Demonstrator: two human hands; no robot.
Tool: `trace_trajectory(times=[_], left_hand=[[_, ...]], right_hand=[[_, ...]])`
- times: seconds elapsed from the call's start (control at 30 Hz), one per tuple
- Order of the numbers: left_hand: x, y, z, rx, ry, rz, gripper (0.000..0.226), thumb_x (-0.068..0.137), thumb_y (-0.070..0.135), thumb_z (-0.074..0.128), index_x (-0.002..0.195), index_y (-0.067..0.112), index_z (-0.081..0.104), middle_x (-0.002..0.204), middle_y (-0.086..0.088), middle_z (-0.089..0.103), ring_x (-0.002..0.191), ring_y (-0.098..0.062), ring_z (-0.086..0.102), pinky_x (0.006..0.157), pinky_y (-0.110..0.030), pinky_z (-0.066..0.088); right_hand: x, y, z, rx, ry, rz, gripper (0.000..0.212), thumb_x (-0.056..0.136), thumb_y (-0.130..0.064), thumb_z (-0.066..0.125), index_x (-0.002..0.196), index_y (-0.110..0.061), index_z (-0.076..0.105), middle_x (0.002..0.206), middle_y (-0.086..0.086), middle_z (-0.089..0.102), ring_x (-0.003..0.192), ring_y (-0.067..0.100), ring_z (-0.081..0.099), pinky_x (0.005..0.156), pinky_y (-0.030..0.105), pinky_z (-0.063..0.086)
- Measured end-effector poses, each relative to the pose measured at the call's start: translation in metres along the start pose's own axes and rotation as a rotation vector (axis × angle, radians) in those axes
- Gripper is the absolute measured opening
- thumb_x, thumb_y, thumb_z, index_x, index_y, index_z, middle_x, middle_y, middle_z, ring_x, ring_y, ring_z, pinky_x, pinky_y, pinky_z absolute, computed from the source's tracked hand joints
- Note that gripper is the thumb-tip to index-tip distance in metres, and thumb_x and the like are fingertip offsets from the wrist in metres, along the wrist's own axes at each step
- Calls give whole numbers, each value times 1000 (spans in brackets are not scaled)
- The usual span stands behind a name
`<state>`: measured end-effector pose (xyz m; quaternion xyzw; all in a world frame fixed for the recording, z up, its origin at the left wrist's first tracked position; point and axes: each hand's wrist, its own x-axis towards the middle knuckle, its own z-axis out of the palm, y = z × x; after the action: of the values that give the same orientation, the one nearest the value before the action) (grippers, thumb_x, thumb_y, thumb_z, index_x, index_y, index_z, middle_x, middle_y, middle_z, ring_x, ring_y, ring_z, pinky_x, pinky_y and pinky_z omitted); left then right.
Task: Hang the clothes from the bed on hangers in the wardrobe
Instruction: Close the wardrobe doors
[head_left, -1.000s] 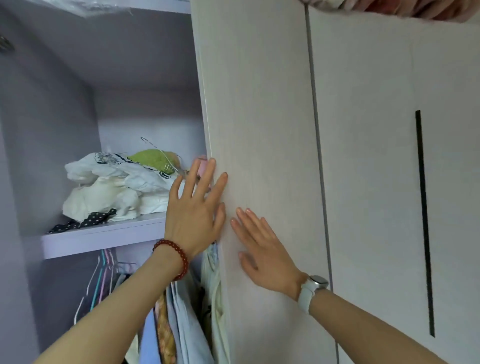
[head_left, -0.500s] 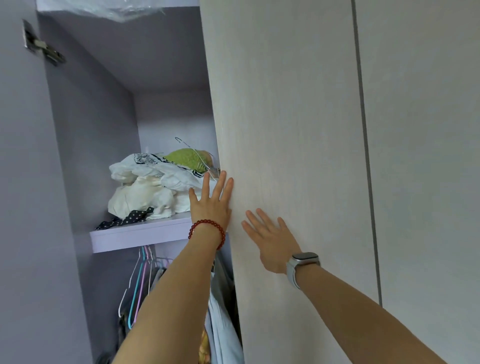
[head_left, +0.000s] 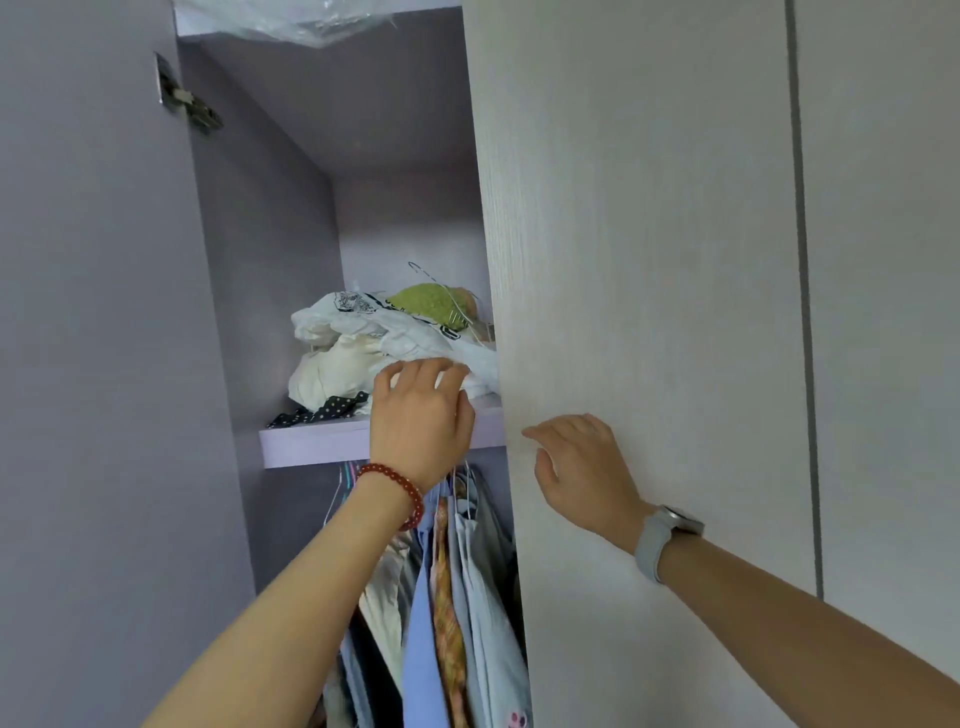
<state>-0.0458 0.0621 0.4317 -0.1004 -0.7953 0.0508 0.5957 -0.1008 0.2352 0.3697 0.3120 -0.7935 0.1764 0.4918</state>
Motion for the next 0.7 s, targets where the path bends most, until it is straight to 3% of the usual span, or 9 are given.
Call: trace_trajectory(times=[0.1, 0.27, 0.37, 0.47, 0.53, 0.6, 0.67, 0.7], left_hand=[[-34, -21, -45, 22, 30, -105, 33, 81, 23, 39, 92, 13, 69, 91, -3, 68, 82, -25, 62, 81, -30, 28], [-106, -50, -120, 166, -10, -300, 30, 81, 23, 40, 89, 13, 68, 92, -2, 68, 81, -27, 59, 81, -32, 30], [-147, -64, -168, 284, 25, -332, 25, 82, 21, 45, 91, 14, 68, 100, -2, 66, 95, -23, 54, 85, -34, 30], [-187, -83, -213, 503, 7, -341, 29, 80, 22, 49, 104, 15, 64, 120, -10, 57, 119, -27, 41, 95, -43, 27], [-208, -97, -232, 612, -50, -413, 49, 78, 25, 47, 126, 14, 51, 139, -17, 40, 133, -33, 25, 104, -48, 17], [-223, -109, -245, 551, -103, -596, 72, 77, 29, 45, 143, 12, 25, 151, -20, 15, 140, -34, 7, 109, -50, 12], [-237, -122, -252, 292, -146, -813, 87, 75, 31, 46, 147, 11, 2, 155, -15, 0, 141, -18, -1, 111, -46, 17], [-243, -128, -254, 155, -184, -889, 91, 75, 34, 47, 147, 14, -5, 155, -10, 1, 139, -8, 2, 110, -41, 22]], right_hand=[[-15, -49, 17, 235, 53, -38, 38, 78, -18, 36, 98, -11, 67, 92, 3, 68, 90, 16, 54, 87, 30, 36], [-48, -151, 53, 570, -13, -65, 36, 80, -16, 37, 102, -8, 65, 99, 8, 65, 95, 18, 50, 85, 28, 35], [-60, -210, 63, 752, -119, -119, 37, 81, -17, 36, 106, -7, 62, 104, 7, 63, 98, 18, 50, 87, 27, 39], [-66, -263, 61, 883, -255, -216, 42, 82, -20, 35, 116, -8, 59, 117, 6, 59, 107, 16, 46, 93, 24, 36], [-66, -292, 58, 916, -335, -289, 42, 84, -18, 39, 122, -10, 55, 125, 6, 55, 115, 17, 45, 97, 23, 34], [-66, -317, 56, 925, -397, -359, 45, 83, -16, 40, 127, -11, 51, 131, 6, 51, 120, 23, 45, 99, 32, 37], [-69, -338, 56, 906, -466, -412, 48, 85, -17, 40, 132, -14, 46, 138, 6, 44, 125, 25, 40, 102, 38, 36], [-71, -346, 57, 900, -496, -429, 48, 87, -16, 41, 135, -16, 42, 141, 5, 40, 128, 24, 36, 104, 38, 34]])
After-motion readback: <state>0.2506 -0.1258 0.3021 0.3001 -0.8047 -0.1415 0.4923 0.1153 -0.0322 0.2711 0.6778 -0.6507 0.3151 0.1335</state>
